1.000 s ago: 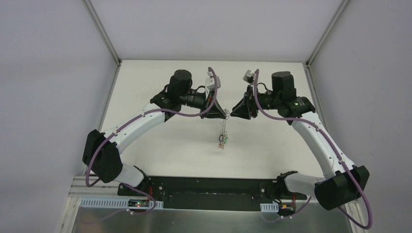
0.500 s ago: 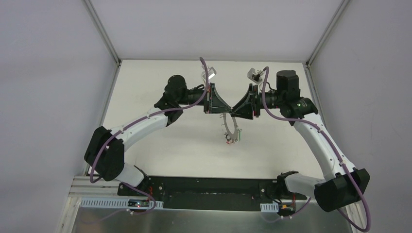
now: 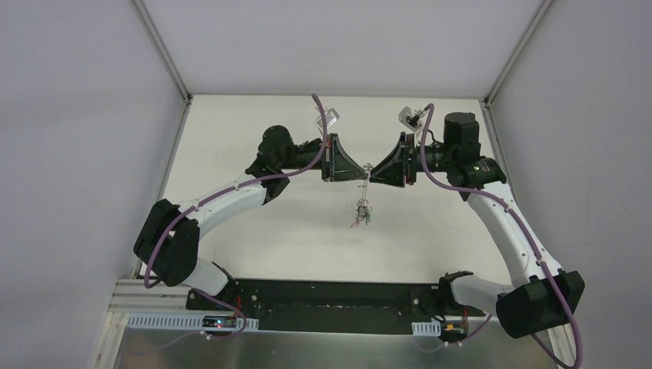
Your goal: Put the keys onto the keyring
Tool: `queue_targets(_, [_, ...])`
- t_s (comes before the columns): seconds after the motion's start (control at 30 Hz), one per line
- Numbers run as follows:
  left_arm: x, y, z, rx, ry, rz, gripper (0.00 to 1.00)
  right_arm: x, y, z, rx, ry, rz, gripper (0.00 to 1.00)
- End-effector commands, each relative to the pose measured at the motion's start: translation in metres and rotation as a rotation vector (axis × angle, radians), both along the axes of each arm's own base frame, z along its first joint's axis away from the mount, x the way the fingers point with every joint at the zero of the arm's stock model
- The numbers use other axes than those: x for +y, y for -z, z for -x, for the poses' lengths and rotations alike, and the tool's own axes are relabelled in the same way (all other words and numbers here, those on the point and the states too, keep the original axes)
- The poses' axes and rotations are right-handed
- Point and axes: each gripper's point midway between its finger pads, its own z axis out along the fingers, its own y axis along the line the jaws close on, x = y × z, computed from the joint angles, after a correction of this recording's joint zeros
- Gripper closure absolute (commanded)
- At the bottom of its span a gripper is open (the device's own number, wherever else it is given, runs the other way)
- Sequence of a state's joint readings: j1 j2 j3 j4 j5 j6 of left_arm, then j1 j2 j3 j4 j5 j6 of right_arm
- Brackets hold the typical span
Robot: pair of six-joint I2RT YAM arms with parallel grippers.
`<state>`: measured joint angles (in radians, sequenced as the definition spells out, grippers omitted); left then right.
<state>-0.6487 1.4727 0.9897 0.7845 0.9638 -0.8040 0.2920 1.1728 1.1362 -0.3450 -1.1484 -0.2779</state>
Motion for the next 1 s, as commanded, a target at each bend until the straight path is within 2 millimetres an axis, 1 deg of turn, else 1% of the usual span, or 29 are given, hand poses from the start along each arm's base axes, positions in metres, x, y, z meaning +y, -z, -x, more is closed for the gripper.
queue_targets(0.0, [0.001, -0.023, 0.009, -0.101, 0.024, 0.076, 1.0, -0.002, -0.016, 0.009, -0.047, -0.034, -0.047, 0.69])
queue_targets(0.07, [0.001, -0.023, 0.008, -0.1, 0.022, 0.076, 1.0, -0.002, -0.015, 0.009, -0.047, -0.032, -0.047, 0.73])
queue_targets(0.23, [-0.001, -0.023, 0.005, -0.091, 0.014, 0.073, 1.0, -0.002, -0.013, 0.011, -0.041, -0.04, -0.05, 0.76])
queue_targets(0.37, [-0.002, -0.022, 0.002, -0.08, 0.009, 0.073, 1.0, -0.002, -0.011, 0.01, -0.038, -0.034, -0.048, 0.81])
queue_targets(0.83, [-0.004, -0.022, -0.001, -0.066, 0.001, 0.075, 1.0, 0.004, -0.006, 0.006, -0.016, -0.027, -0.046, 0.86])
queue_targets(0.97, [-0.005, -0.023, -0.003, -0.056, -0.002, 0.086, 1.0, 0.004, -0.004, 0.004, -0.017, -0.021, -0.041, 0.89])
